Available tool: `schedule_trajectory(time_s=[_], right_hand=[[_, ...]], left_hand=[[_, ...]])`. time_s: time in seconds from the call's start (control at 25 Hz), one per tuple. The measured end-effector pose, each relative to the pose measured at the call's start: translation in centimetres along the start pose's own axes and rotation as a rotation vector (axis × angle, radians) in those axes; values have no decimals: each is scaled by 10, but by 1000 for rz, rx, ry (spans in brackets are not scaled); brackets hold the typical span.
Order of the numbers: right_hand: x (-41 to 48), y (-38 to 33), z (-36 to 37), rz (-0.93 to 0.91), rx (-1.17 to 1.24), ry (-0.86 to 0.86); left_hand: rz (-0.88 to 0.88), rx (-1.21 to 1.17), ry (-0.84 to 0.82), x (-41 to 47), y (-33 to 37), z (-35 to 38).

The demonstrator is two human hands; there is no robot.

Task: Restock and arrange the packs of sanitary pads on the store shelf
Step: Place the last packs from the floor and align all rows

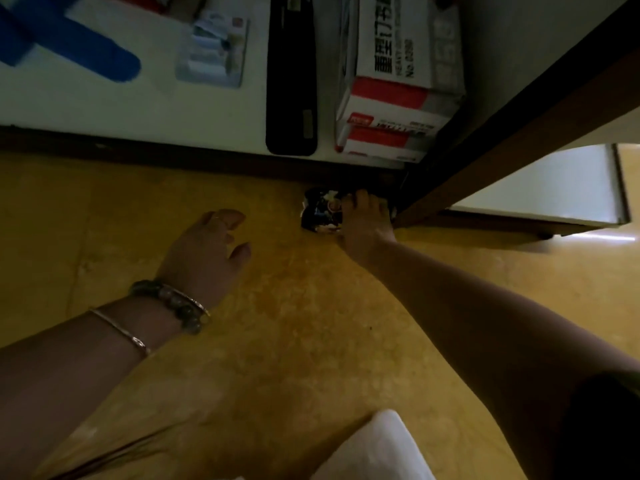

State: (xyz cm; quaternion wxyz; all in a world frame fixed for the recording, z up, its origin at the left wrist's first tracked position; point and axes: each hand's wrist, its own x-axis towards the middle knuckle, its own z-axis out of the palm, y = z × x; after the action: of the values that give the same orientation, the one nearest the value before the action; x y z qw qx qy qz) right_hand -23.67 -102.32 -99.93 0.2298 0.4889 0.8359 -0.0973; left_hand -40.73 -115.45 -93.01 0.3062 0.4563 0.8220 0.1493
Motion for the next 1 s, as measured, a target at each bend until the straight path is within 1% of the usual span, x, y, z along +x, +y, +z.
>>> schedule_trajectory(time_s=[0.12,0.2,0.24,0.36,0.44,0.52,0.64,0.76,0.84,0.92,1.0], right_hand=[[3,-4,13,31,-54,-29],[-3,-2,8,-20,-83,-17],[-9,0,1,-42,-53,8],[-36,3,-37,-37,196,52],[-60,6,-77,-51,337,84],[-85,12,-124,-81,426,111],[-124,20,-188,-89,626,83],[-165,27,-245,-136,1010,65],[-191,36,-281,-166,1182,-2],[-216,42,-316,-193,1230,-37],[-235,44,-343,-224,1232,-50]], left_hand=[[-2,6,-16,-1,0,7],[1,8,-23,-3,4,1],[-2,5,-23,-6,7,-5],[-27,-11,-7,-20,26,-31],[-6,-32,-5,-35,47,-54],[41,-39,-7,-47,70,-79],[58,-46,-24,-63,101,-114],[53,-199,-74,-82,135,-155],[72,-341,-64,-94,160,-187],[97,-435,-57,-106,183,-219],[97,-480,-59,-120,201,-246]])
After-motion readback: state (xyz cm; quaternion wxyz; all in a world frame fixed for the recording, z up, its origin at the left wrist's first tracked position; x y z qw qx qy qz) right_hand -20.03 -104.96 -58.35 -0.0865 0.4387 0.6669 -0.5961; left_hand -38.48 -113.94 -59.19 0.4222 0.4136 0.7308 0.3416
